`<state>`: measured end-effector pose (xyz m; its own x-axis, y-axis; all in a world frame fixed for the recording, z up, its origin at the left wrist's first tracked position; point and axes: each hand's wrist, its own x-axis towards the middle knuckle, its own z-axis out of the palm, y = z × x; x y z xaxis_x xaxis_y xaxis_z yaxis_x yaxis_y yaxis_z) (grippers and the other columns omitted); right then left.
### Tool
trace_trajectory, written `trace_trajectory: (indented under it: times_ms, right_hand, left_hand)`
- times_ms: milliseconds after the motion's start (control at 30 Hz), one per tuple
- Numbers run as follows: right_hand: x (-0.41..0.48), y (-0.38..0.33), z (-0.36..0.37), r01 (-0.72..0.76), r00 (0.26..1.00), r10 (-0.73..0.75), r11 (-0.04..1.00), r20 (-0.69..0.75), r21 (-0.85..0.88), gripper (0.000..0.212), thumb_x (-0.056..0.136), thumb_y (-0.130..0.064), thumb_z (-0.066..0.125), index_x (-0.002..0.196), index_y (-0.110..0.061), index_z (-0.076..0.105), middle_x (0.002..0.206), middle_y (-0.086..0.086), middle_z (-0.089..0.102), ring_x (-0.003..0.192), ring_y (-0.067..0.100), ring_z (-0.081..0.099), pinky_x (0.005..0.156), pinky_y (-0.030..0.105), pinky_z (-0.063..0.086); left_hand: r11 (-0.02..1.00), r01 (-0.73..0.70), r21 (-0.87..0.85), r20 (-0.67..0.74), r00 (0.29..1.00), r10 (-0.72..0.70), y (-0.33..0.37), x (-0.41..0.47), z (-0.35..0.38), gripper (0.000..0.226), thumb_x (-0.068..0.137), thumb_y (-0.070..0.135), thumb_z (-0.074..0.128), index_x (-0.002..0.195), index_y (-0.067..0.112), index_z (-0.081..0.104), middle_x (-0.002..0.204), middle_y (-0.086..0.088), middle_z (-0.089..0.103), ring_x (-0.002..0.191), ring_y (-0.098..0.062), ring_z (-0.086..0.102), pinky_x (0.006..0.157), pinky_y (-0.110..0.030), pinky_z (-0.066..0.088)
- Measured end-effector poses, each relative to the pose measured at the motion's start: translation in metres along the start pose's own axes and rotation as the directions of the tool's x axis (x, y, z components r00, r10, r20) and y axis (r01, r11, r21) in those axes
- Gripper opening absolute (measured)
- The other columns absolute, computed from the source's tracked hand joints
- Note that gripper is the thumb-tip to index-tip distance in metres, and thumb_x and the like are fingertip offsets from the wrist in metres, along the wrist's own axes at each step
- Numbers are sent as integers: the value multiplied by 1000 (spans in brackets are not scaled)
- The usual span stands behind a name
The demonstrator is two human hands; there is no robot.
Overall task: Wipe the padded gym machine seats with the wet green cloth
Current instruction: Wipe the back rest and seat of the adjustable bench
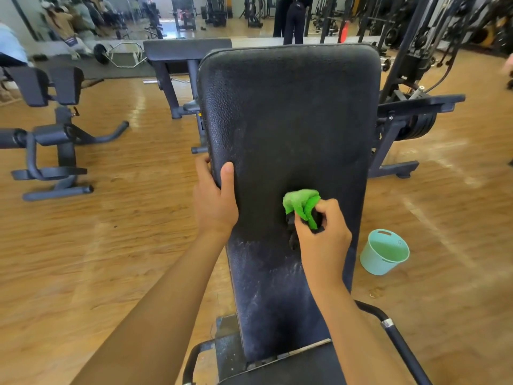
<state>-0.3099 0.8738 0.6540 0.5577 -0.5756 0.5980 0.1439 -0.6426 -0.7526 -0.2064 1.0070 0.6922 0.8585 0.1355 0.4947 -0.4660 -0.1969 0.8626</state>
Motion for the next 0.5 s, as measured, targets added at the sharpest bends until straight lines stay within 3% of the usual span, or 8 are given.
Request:
trace_trajectory:
  times_ms: [167,300,400,500]
  right_hand:
    - [-38,18,-8,-110,992,113,993,64,-46,31,77,-4,78,89,-19,54,86,4,62,80,22,61,67,44,55]
    - [-6,-4,-13,-163,984,171,978,-55,130,29,79,-2,74,86,-21,53,79,-10,58,75,4,56,67,26,50]
    - [29,-26,-7,-79,983,109,977,-148,197,25,82,-7,72,84,-17,49,77,-10,54,70,3,51,64,19,44]
    - [34,-31,9,-3,991,20,991,-131,132,26,78,-7,75,86,-12,51,82,0,58,75,17,56,64,27,48]
  left_hand:
    - [1000,-7,-5,4,1000,7,0,0,0,62,87,55,32,118,4,50,90,27,53,77,15,52,67,-17,37]
    - [1000,-20,0,8,1000,20,-2,1,0,62,88,55,32,117,4,50,89,25,53,77,11,52,68,-21,36]
    - [1000,-27,-3,8,1000,27,-2,2,0,61,89,54,32,117,3,50,90,24,54,78,6,51,69,-21,38]
    - [999,-41,-9,14,999,41,-3,2,0,57,90,51,33,117,3,50,91,27,54,81,18,52,68,-6,37]
